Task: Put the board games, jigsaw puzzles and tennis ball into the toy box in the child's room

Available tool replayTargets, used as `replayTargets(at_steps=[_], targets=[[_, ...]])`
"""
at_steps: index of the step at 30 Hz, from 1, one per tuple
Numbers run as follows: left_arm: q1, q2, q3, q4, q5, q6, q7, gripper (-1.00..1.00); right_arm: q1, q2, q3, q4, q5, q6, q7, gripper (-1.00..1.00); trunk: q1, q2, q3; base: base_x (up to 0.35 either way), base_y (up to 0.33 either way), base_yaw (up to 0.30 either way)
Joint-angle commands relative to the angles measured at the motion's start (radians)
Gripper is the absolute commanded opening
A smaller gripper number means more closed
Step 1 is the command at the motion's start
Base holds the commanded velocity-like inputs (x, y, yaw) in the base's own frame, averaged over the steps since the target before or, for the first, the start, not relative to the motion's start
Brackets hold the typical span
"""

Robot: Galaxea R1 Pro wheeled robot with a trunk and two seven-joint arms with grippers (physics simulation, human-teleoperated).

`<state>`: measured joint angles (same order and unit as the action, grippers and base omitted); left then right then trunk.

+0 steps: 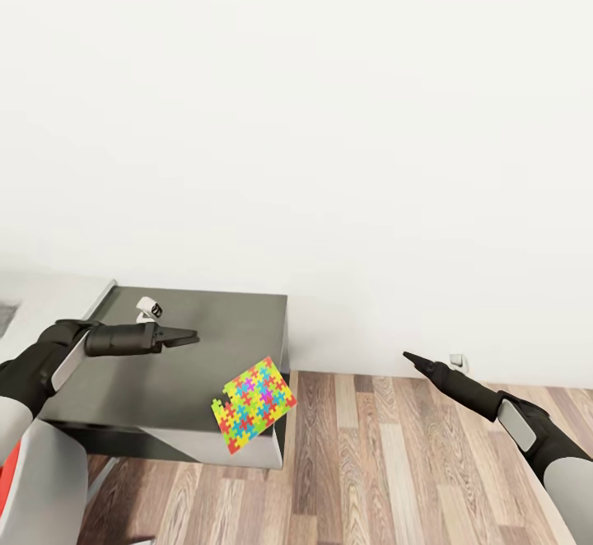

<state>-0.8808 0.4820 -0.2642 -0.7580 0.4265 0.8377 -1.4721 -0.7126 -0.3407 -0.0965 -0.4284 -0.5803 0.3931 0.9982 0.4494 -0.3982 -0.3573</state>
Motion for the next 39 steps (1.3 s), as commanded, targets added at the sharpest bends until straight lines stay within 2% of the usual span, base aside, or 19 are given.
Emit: replayTargets(at_steps=[1,39], targets=[[-0.001,0.001,-0.005,0.000,0.005,0.011,-0.002,1.00,-0.001,0.000,-0.001,0.000,-0.006,0.008,0.002,1.00,0.001,-0.002,0.000,0.000,0.000,0.000],[-0.001,0.000,-0.004,0.000,0.005,0.010,0.001,1.00,-0.001,-0.003,-0.002,0.005,-0.006,0.007,0.001,1.00,0.001,-0.002,0.063,0.000,0.000,0.000]])
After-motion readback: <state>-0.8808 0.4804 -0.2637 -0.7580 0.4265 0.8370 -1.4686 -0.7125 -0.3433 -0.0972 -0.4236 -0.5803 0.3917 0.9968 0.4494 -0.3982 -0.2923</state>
